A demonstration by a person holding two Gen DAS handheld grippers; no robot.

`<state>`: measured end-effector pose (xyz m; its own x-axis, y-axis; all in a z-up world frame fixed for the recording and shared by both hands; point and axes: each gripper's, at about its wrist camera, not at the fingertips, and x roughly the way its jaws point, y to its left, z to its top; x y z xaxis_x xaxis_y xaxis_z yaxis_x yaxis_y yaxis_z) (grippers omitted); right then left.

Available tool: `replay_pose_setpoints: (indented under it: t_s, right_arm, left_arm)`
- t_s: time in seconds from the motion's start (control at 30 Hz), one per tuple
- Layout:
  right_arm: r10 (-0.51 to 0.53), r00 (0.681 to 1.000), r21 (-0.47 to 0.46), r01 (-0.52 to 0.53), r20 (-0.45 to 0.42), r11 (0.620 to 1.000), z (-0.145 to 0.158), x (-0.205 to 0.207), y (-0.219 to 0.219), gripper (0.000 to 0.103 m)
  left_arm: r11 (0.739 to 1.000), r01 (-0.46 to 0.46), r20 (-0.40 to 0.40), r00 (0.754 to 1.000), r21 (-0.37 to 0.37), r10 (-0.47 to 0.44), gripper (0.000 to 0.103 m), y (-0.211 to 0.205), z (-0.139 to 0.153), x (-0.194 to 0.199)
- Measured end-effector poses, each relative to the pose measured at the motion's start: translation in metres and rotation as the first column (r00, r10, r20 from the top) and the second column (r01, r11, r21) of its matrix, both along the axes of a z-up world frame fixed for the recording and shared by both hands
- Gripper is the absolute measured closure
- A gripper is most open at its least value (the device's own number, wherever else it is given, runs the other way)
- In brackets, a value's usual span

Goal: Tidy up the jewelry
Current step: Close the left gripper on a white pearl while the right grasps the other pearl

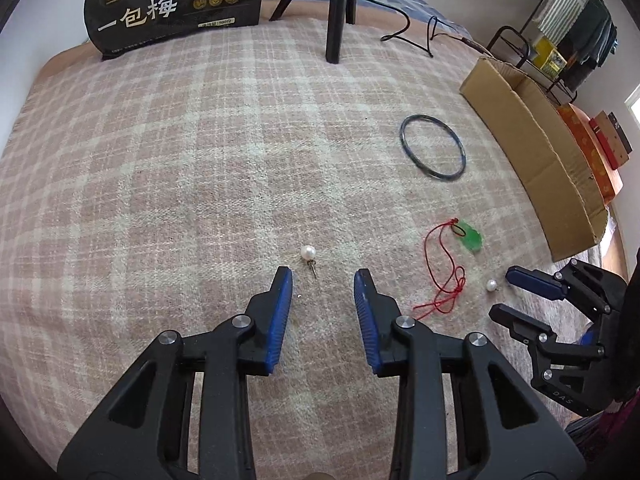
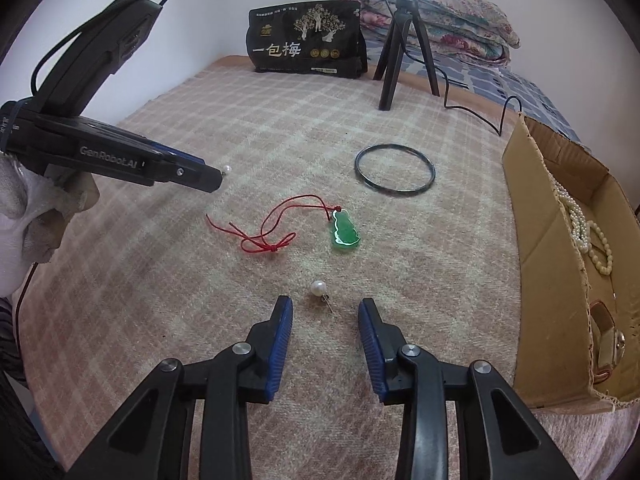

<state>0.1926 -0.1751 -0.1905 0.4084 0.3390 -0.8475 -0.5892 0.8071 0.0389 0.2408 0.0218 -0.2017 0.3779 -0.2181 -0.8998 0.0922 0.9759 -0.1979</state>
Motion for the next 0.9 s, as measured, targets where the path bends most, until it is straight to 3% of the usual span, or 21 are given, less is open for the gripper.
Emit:
replay_pose_setpoints:
  t_s: [0.77, 0.9]
  right_arm:
    - [0.046, 0.999, -0.009, -0.046, 0.009, 0.999, -0.006, 0.010, 0.010, 0.079]
    - [0.055, 0.998, -0.016, -0.055, 0.009, 0.998, -0.007, 0.010, 0.012, 0.090]
  left_arm:
    - [1.000, -0.008, 0.005, 1.000, 0.021, 0.008, 0.076, -0.002, -0.013, 0.018]
    - [0.999, 0.010, 0.014, 1.000, 0.052, -0.011, 0.088, -0.005, -0.013, 0.018]
